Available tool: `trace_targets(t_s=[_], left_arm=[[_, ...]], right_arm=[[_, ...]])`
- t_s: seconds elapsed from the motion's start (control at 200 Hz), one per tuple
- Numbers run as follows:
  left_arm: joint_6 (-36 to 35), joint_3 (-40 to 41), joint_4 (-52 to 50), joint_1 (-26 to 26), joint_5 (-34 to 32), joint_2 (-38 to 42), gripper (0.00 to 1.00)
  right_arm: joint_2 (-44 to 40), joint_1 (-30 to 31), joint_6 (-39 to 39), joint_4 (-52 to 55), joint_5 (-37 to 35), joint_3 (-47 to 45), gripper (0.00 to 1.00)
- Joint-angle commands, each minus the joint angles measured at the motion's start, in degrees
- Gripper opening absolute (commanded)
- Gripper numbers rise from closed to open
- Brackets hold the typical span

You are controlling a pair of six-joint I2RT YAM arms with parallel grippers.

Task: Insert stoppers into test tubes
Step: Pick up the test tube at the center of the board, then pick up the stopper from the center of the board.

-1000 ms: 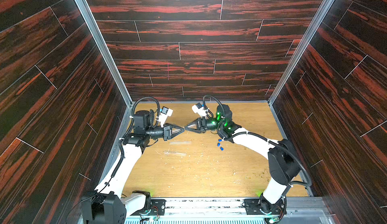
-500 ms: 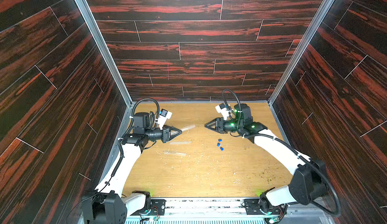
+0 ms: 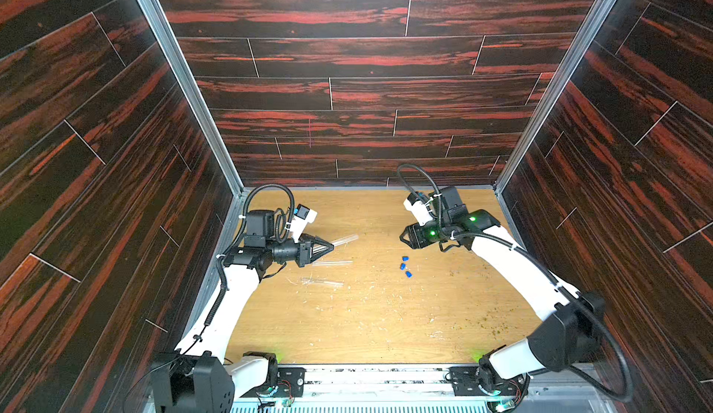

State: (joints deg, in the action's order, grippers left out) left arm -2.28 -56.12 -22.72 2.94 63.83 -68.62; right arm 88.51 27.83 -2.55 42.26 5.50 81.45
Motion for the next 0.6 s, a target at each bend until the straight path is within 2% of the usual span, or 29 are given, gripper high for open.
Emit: trace_targets(t_s=[0.0,0.195,0.501,0.591], left_arm=[[-2.1,0.2,-0.8,-0.5,0.4,1.6,0.09],[-1.4,0.2,-0.5,-0.8,0.7,2.1,0.09],[-0.7,0.1,-0.3,-1.4,0.4,2.6,0.09],[-1.0,0.0,-0.9,-1.6,0.5,2.4,0.09]], right_arm=[[4.2,-0.1,-13.4,4.7,-3.0,2.8,0.56],[11.7,-0.1,-22.2,11.2,-5.3,6.2,0.55],[23.3,-0.5,-25.9,15.9,-5.2,11.1,0.50],[24.2,-0.7,-27.3,14.6,-4.0,11.0,0.48]])
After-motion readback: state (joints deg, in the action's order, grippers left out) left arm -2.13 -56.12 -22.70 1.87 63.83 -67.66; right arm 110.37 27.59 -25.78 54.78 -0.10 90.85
